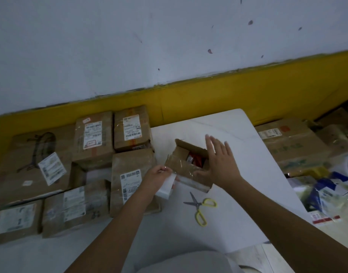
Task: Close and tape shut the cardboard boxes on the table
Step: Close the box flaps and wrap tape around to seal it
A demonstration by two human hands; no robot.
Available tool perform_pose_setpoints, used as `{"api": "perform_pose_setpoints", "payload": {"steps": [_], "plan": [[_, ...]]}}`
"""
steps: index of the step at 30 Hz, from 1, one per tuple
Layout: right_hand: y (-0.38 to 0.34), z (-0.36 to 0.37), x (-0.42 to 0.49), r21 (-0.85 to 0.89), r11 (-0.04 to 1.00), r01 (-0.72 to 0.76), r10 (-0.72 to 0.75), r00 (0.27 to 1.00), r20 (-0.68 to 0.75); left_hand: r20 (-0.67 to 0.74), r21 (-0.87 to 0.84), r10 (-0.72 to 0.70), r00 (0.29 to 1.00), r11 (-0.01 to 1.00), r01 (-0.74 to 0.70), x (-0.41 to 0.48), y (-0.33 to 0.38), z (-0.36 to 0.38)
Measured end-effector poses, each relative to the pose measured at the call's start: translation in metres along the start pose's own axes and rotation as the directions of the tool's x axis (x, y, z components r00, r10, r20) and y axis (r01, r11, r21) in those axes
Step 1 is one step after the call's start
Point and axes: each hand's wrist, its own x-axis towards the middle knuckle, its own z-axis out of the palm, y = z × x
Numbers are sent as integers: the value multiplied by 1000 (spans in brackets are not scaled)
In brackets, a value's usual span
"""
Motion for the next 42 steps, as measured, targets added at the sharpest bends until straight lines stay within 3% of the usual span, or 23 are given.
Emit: {"api": "perform_pose_setpoints", "payload": {"steps": [2, 3, 10, 13, 17, 19, 20, 22, 25, 30, 33, 36, 39, 42], "plan": [[9, 7, 0, 53, 998, 16, -31, 957, 287, -5, 14, 8, 1000, 1000, -8, 0, 3, -1], [10, 16, -5, 85, 995, 52, -76, 947, 311, 2, 18, 14, 1000, 1000, -14, -2, 7, 1], [4, 66, -40, -2, 996, 87, -85, 977, 195, 58, 34, 31, 998, 999, -33, -7, 18, 18], [9, 63, -30, -10, 997, 72, -68, 971, 228, 43, 28, 46, 998, 999, -47, -7, 15, 25], [-1, 24, -19, 151, 988, 15, -37, 989, 140, 3, 79, 161, 987, 984, -161, -6, 9, 37], [-16, -1, -26, 377, 923, -73, 92, 995, -31, -17, 37, 175, 984, 984, -174, -8, 15, 41], [-27, -14, -32, 520, 849, -93, 141, 989, -53, -26, -32, 159, 987, 987, -159, -7, 19, 43], [-47, -30, -39, 706, 704, -82, 92, 996, 24, -14, -277, 112, 994, 954, -112, -5, 27, 47], [-59, -28, -33, 751, 656, -71, 13, 997, 82, 21, -565, 75, 997, 823, -50, -3, 38, 55], [-37, -30, -6, 667, 723, -181, 68, 979, 193, -20, -585, -66, 998, 810, 42, 16, 46, 52], [-28, -46, 12, 820, 499, -281, 134, 960, 248, -31, -596, -173, 984, 794, 121, 21, 55, 59], [-23, -36, 29, 750, 583, -311, 151, 949, 275, -195, -549, -207, 959, 833, 68, 29, 56, 63], [-27, -18, 40, 610, 726, -318, 124, 933, 339, -333, -392, -106, 937, 919, -35, 47, 38, 57], [-38, -9, 48, 474, 843, -254, 106, 942, 318, -425, -414, -36, 905, 896, -158, 63, 26, 49]]}}
